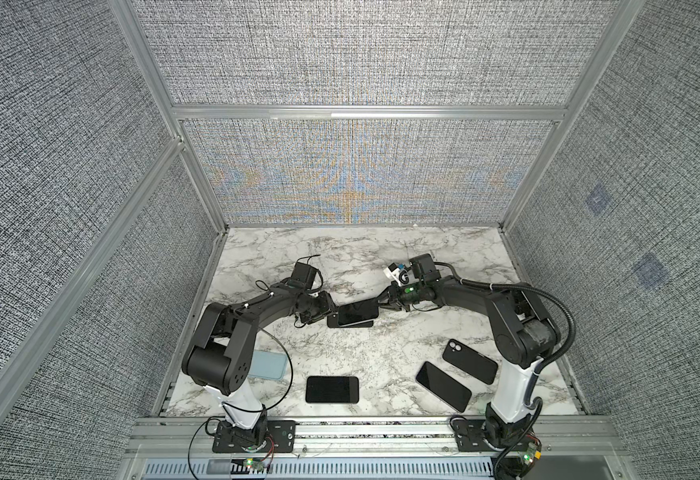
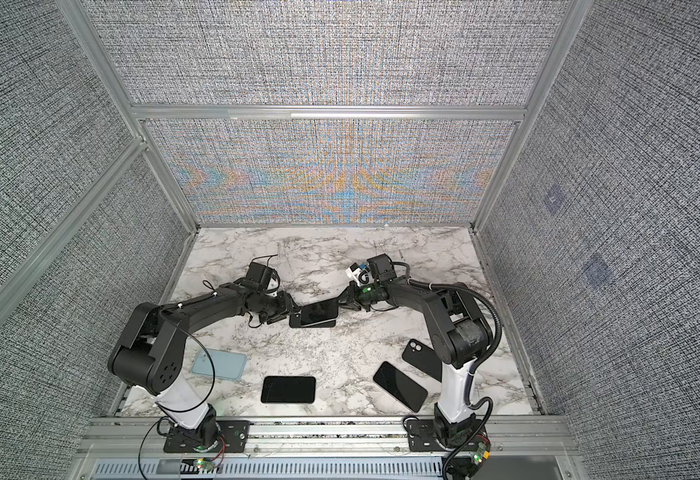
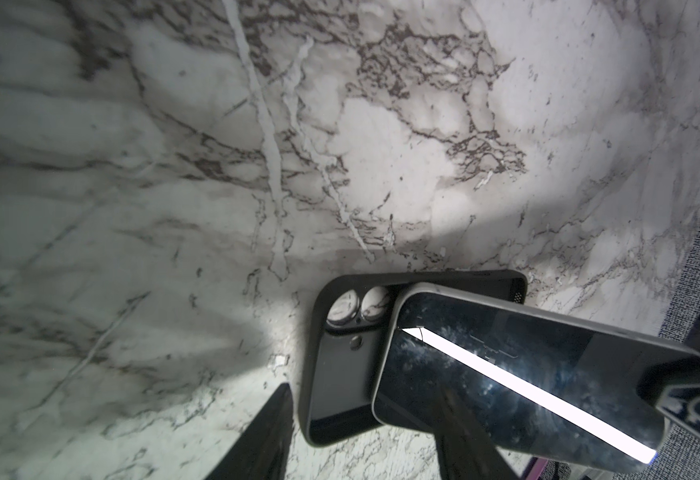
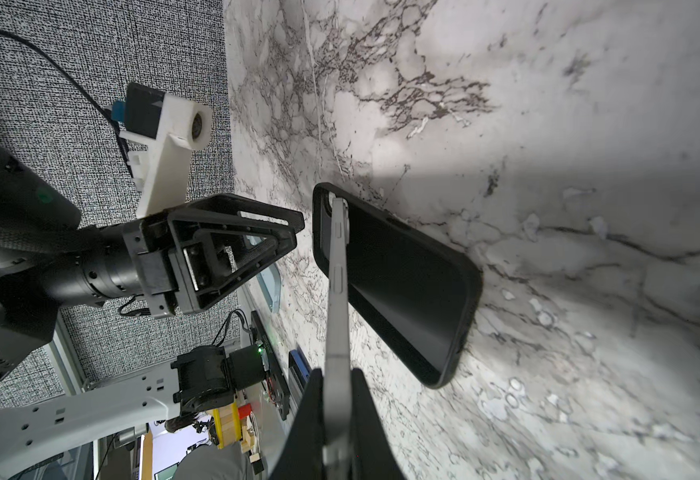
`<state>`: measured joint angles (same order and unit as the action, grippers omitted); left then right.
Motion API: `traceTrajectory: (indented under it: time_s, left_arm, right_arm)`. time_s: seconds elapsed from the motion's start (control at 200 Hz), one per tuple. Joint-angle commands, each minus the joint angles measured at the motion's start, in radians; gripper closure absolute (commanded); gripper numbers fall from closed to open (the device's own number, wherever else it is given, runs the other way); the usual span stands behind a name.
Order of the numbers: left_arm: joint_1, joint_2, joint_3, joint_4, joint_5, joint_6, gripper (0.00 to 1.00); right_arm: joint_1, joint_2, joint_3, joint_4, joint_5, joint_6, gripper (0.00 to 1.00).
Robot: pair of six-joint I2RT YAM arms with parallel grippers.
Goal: Put the phone into the phone case
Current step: 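Lower the phone into the case opening with the right gripper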
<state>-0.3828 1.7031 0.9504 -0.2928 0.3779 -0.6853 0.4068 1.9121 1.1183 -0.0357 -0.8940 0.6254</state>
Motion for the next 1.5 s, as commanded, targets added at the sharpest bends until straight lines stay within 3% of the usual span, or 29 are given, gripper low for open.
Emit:
traceTrajectory:
  time_s: [0.0, 0.66, 1.496]
  left_arm:
    - [0.001, 0.008, -0.004, 0.024, 0.018, -0.009, 0.44]
    - [0.001, 0.016, -0.032, 0.033, 0.016, -0.011, 0.45]
    - [-0.015, -0.035, -0.108, 0.091, 0.049, -0.055, 0.45]
  right_arm:
    - [0.002, 0.009, 0.005, -0.005, -0.014, -0.016, 1.00]
    - [0.001, 0.089, 0.038, -0.079, 0.001, -0.043, 1.00]
    - [0.036, 0.140, 0.020, 0.022, 0.090, 0.049, 1.00]
